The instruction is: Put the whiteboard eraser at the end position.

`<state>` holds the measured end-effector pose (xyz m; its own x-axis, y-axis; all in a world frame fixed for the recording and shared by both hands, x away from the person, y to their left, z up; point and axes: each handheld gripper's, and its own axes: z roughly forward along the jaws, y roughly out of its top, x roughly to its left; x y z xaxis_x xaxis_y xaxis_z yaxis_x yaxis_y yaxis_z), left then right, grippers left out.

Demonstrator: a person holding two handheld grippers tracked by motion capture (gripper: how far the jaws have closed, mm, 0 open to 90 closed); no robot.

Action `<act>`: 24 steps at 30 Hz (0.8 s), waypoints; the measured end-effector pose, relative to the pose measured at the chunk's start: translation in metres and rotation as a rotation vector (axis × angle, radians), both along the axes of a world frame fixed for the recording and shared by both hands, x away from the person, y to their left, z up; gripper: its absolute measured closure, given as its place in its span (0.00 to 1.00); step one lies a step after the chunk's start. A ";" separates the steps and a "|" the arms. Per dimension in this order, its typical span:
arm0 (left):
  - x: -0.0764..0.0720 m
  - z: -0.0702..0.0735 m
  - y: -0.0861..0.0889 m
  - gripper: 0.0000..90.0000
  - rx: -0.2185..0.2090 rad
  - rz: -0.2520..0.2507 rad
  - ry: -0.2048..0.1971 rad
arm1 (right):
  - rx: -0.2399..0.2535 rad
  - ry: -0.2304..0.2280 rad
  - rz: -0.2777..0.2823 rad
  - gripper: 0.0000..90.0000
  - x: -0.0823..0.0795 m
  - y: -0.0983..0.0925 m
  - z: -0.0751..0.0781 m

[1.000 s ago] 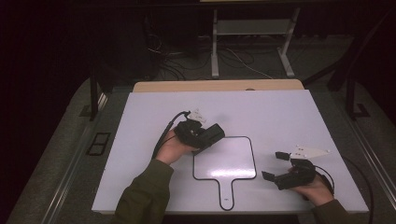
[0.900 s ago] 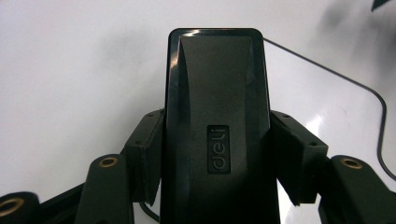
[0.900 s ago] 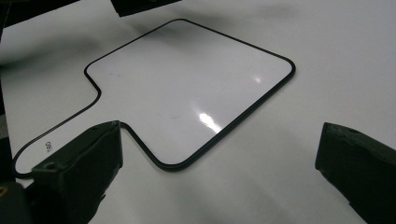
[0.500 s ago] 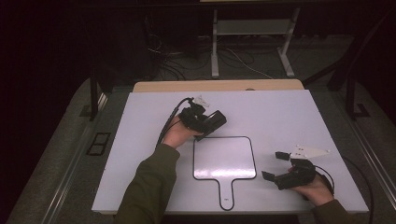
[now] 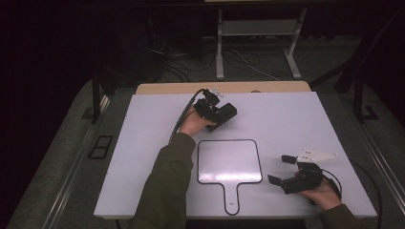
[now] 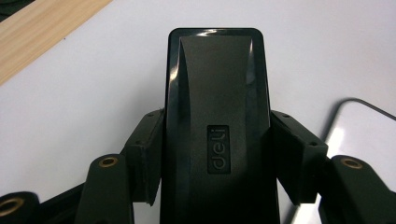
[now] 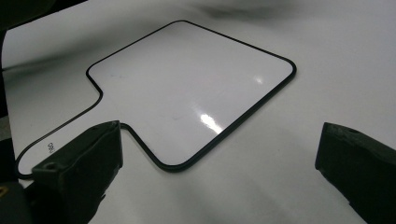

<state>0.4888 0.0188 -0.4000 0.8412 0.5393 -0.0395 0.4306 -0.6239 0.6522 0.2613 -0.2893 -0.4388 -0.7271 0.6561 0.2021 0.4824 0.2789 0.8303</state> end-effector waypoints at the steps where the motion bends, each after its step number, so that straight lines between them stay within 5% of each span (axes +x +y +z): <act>1: 0.003 -0.002 -0.002 0.44 0.010 0.007 -0.001 | 0.001 0.000 0.001 0.00 0.000 0.000 0.000; 9: 0.021 -0.015 -0.020 0.44 0.045 0.025 0.019 | 0.008 -0.003 -0.002 0.00 -0.001 -0.001 0.000; 19: 0.026 -0.026 -0.035 0.44 0.113 0.011 0.042 | 0.012 -0.002 -0.005 0.00 -0.001 -0.002 0.001; 24: 0.027 -0.028 -0.034 0.44 0.084 0.017 0.031 | 0.013 0.000 -0.005 0.00 -0.001 -0.002 0.000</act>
